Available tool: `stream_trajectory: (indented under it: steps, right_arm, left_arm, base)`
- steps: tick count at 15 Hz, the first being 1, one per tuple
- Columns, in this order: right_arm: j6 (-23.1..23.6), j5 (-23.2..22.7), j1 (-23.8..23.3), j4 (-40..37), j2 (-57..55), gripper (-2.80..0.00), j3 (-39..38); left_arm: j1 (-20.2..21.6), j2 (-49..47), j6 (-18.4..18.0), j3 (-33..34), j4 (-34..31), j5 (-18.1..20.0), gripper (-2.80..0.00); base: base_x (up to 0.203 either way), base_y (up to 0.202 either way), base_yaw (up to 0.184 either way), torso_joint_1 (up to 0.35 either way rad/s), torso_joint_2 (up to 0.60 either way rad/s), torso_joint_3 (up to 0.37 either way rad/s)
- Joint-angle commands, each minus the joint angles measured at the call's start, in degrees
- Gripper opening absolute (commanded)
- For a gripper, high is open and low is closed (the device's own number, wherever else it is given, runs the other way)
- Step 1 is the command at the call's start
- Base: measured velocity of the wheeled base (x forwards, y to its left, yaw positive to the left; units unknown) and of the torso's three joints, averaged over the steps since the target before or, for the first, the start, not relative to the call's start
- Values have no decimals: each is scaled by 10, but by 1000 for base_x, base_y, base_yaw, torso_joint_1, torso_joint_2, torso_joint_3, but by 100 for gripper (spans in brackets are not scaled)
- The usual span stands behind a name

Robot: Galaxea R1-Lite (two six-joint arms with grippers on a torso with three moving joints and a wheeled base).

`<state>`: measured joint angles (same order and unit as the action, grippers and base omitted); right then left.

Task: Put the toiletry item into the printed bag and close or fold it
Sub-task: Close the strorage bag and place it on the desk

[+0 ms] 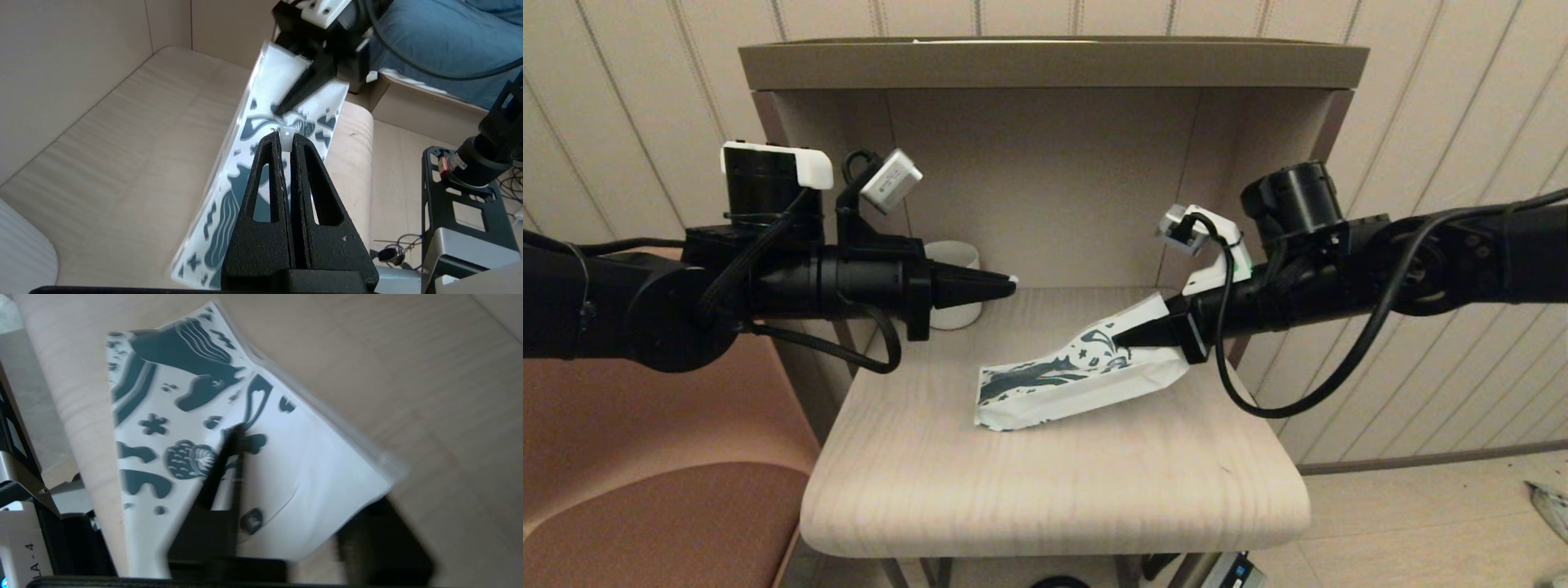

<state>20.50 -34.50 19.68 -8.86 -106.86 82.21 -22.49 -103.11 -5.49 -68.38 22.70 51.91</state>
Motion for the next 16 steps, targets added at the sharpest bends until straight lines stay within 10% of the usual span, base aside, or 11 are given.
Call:
stream_trajectory:
  steps: [1,10,12,13,15,16]
  right_arm:
    - [1,-2,-12,0,-12,-280,5]
    - [-12,-2,-56,-5,8,-280,26]
    - [-15,-1,-55,1,1,0,18]
    - [-15,-2,-53,1,0,0,21]
    - [-18,-3,-53,0,-2,-280,30]
    - [-18,-2,-54,0,-1,-280,30]
  left_arm:
    - [0,-1,-1,1,2,3,-280]
    - [-1,0,-1,2,2,3,-280]
    - [-1,0,-1,2,2,3,-280]
    - [-1,0,-1,1,2,3,-280]
    - [-1,0,-1,1,2,3,-280]
    - [-1,0,-1,2,2,3,-280]
  base:
    - [0,0,0,0,0,0]
    - [0,0,0,0,0,0]
    - [0,0,0,0,0,0]
    - [0,0,0,0,0,0]
    - [0,0,0,0,0,0]
    - [0,0,0,0,0,0]
